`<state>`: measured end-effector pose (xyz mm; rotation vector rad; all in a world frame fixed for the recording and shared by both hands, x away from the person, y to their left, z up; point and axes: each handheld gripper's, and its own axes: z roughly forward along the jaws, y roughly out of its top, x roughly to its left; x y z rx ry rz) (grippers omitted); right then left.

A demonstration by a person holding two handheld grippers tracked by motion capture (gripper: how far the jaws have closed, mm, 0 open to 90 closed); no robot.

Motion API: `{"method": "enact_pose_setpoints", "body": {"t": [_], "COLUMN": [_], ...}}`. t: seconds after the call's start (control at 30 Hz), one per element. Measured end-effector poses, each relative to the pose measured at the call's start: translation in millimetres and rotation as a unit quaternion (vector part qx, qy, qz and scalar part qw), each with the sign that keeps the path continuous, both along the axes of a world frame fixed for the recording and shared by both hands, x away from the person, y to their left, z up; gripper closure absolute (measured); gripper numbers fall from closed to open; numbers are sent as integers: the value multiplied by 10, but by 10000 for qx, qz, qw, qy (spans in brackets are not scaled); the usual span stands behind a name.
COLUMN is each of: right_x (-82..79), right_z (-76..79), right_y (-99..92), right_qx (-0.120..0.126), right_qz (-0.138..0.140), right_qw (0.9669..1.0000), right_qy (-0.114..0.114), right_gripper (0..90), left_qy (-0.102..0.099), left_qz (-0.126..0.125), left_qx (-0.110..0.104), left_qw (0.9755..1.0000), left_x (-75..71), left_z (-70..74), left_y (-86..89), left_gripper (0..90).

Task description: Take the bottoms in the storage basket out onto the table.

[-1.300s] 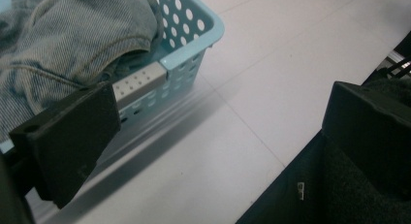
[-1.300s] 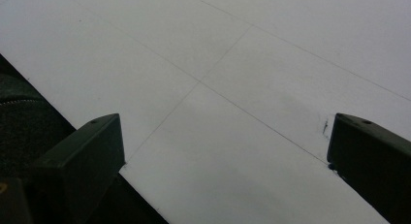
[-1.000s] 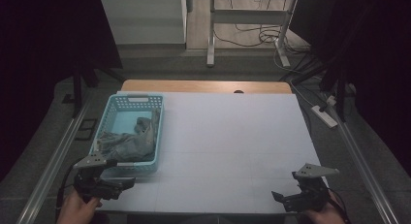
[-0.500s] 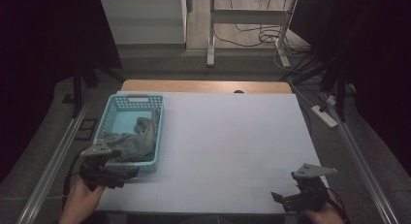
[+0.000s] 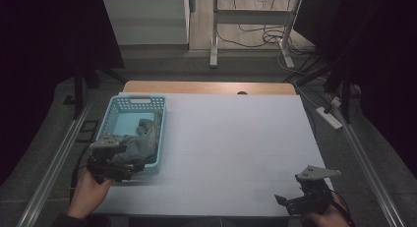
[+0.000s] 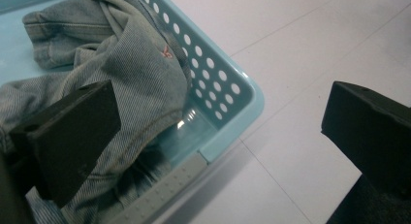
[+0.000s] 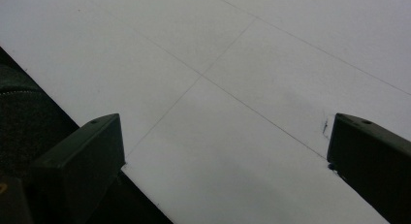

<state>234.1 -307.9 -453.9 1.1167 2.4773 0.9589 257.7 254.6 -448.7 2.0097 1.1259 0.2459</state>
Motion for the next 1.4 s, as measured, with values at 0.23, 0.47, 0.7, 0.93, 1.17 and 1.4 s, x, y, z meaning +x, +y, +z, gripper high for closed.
{"method": "enact_pose_setpoints", "body": {"t": [0.23, 0.47, 0.7, 0.93, 1.17, 1.4], "right_x": [2, 2, 2, 0, 3, 1], "right_z": [-2, -2, -1, -5, -5, -9], "right_y": [0, 2, 6, 10, 14, 21], "right_qx": [0, -19, -44, -48, -82, -96], "right_qz": [12, 26, 42, 53, 88, 100], "right_qw": [10000, 10000, 10000, 10000, 9999, 9999], "right_qy": [-1, 7, 27, 14, 22, 19], "right_gripper": [1, 1, 1, 1, 1, 4], "left_qy": [78, 93, 158, 285, 348, 650], "left_qz": [-2, 42, 37, 32, 50, -55], "left_qx": [62, 159, 170, 335, 518, 657], "left_qw": [10000, 9998, 9997, 9990, 9980, 9957], "left_x": [150, 279, 439, 596, 741, 927], "left_z": [-10, -7, 8, -12, -40, -151], "left_y": [-5, 15, 36, 36, 67, 53], "left_gripper": [2, 1, 1, 0, 0, 0]}}
